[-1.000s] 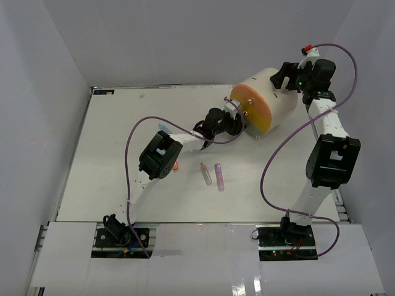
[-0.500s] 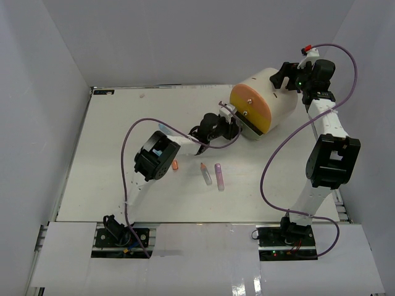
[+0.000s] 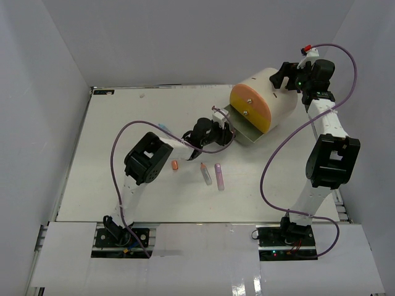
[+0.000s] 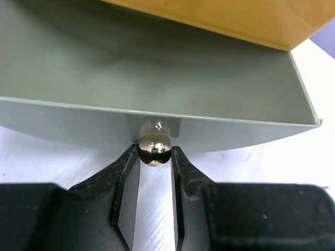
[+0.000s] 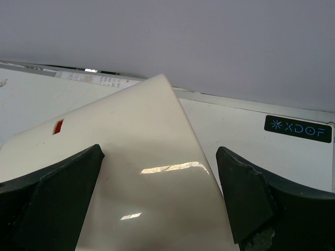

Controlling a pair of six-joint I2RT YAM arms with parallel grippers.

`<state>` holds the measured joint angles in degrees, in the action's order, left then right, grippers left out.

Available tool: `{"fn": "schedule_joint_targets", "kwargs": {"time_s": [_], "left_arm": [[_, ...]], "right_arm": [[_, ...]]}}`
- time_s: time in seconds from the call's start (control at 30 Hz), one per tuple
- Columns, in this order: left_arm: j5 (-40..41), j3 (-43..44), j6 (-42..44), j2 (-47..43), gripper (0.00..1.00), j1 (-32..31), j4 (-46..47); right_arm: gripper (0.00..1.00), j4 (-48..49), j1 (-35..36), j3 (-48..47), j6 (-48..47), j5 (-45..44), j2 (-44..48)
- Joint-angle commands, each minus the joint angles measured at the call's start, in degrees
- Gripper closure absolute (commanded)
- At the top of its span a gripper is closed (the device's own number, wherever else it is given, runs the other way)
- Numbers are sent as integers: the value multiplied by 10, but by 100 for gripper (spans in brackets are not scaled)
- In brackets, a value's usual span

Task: Sort the stationery into containers
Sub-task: Open the drawer in the storage box, then pick up the pen from the center of the board.

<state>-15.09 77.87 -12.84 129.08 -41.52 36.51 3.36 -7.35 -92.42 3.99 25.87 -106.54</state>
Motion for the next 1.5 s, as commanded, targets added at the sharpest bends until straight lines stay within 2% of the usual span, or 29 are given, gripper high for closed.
{"fn": "schedule_joint_targets", "kwargs": {"time_s": [0.0, 0.2, 0.27, 0.3, 0.33, 0.57, 0.67, 0.87, 1.03, 1.13, 1.23, 1.37, 1.47], "left_arm": [[-8, -27, -16, -47, 84, -3, -16], [0, -39, -15, -57, 82, -3, -27], [1, -40, -12, -61, 77, -3, -31], [1, -40, -11, -62, 74, -3, -33], [4, -41, -12, -63, 64, -3, -35], [5, -44, -9, -81, 32, -3, -53], [10, -48, -10, -98, 20, -3, -64], [37, -74, -33, -164, 3, -3, -108], [93, -96, -67, -237, 2, -1, -167], [136, -93, -104, -283, 2, 8, -234], [182, -75, -146, -322, 2, 29, -326], [163, -57, -181, -368, 2, 98, -455], [152, -66, -194, -419, 2, 150, -508]], "right_arm": [[5, -3, 1, 11, -11, -8, 6], [5, -3, 1, 14, -11, -9, 9], [5, -4, 1, 15, -12, -10, 12], [5, -3, 1, 16, -14, -12, 14], [5, -4, 1, 17, -16, -13, 19], [7, -12, 1, 14, -28, -24, 40], [8, -22, 1, 11, -35, -36, 56], [9, -28, 3, 30, -37, -70, 110], [10, -33, 37, 56, -62, -124, 175], [10, -58, 72, 82, -73, -171, 215], [9, -70, 150, 133, -89, -234, 263], [7, -86, 255, 210, -81, -306, 309], [5, -95, 338, 273, -64, -359, 336]]}}
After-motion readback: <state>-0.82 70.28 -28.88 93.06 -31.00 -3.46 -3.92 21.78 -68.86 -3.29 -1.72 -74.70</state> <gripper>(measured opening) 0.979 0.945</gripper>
